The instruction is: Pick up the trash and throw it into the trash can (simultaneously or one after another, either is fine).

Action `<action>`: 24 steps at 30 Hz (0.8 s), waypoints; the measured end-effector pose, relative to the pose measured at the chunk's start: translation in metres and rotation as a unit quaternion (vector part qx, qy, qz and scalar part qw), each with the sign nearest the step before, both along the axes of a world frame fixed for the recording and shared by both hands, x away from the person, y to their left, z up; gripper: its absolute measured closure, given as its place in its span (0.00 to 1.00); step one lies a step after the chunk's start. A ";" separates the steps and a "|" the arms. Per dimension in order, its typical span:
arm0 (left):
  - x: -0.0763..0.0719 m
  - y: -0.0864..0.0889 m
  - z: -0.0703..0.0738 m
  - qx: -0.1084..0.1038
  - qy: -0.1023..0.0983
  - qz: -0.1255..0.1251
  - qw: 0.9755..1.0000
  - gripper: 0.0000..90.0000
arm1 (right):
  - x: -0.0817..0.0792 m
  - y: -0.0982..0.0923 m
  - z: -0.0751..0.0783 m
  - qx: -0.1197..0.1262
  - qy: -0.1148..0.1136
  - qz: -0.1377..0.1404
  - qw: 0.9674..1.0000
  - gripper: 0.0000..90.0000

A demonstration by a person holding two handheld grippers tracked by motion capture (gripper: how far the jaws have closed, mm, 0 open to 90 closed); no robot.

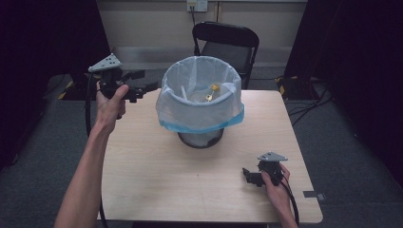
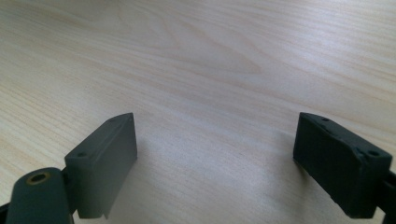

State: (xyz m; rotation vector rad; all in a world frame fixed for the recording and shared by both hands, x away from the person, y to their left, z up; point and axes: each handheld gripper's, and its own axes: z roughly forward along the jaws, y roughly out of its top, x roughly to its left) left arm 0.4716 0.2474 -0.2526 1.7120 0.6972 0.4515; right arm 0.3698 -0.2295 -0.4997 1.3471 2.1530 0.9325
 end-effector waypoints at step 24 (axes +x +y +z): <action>-0.024 0.031 -0.039 0.043 0.043 0.036 0.997 0.26 | 0.000 0.000 0.000 0.000 0.000 0.000 1.000 0.14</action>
